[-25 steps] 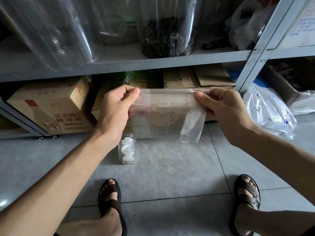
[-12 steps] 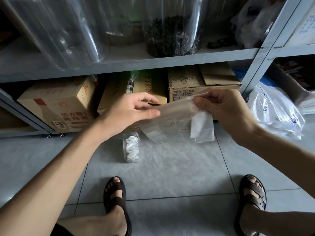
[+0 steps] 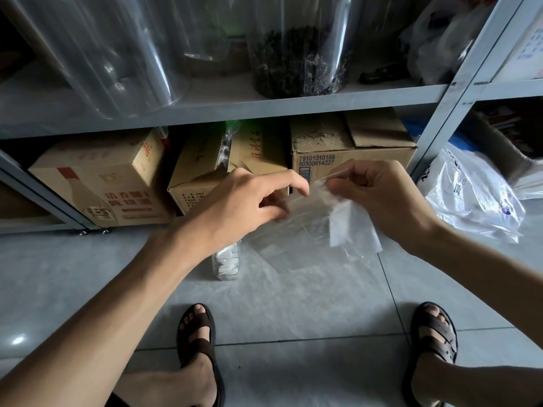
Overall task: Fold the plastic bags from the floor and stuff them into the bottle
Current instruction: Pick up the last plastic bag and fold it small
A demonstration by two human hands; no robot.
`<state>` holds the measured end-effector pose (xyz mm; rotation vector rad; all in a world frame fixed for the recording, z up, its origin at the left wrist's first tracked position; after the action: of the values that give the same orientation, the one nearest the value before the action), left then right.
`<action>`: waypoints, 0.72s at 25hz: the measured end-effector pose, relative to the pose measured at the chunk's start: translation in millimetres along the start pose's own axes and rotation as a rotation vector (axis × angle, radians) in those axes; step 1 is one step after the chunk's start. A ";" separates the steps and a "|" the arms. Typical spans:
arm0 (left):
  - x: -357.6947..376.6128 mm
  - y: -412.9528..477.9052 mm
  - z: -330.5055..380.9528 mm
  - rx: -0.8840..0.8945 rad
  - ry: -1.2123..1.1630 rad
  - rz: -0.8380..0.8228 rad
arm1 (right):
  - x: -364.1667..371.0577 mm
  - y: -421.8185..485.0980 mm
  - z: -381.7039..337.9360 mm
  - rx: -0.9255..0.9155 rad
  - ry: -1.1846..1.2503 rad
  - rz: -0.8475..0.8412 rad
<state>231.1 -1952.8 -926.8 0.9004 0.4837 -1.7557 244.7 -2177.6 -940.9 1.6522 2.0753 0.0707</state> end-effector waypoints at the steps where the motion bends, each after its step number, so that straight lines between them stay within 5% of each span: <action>1: 0.3 1.1 -0.4 0.013 0.000 0.002 | 0.3 0.3 0.8 -0.001 -0.006 -0.004; 11: -4.3 -0.5 8.0 -0.009 -0.026 -0.022 | -0.1 3.8 12.1 -0.012 -0.065 -0.067; 14: -5.8 -1.6 11.0 -0.085 -0.087 -0.034 | 4.1 0.1 22.5 0.022 -0.136 0.053; 16: -7.2 -1.4 10.2 -0.160 -0.116 -0.002 | 8.0 -6.4 28.7 0.153 -0.184 0.150; 18: -10.3 -0.7 7.0 -0.234 -0.133 0.049 | 14.0 -16.8 32.3 0.408 0.043 0.219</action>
<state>229.6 -1951.0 -914.5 0.6212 0.5616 -1.6616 240.2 -2177.2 -979.7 2.1318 2.0271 -0.2639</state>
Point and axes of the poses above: each hand's wrist, its own y-axis towards the middle knuckle, its own x-axis out of the palm, z = x × y, the point moved 1 cm from there along y, towards the middle knuckle, and after that the axes turned 11 degrees about -x, right-handed, at the moved point
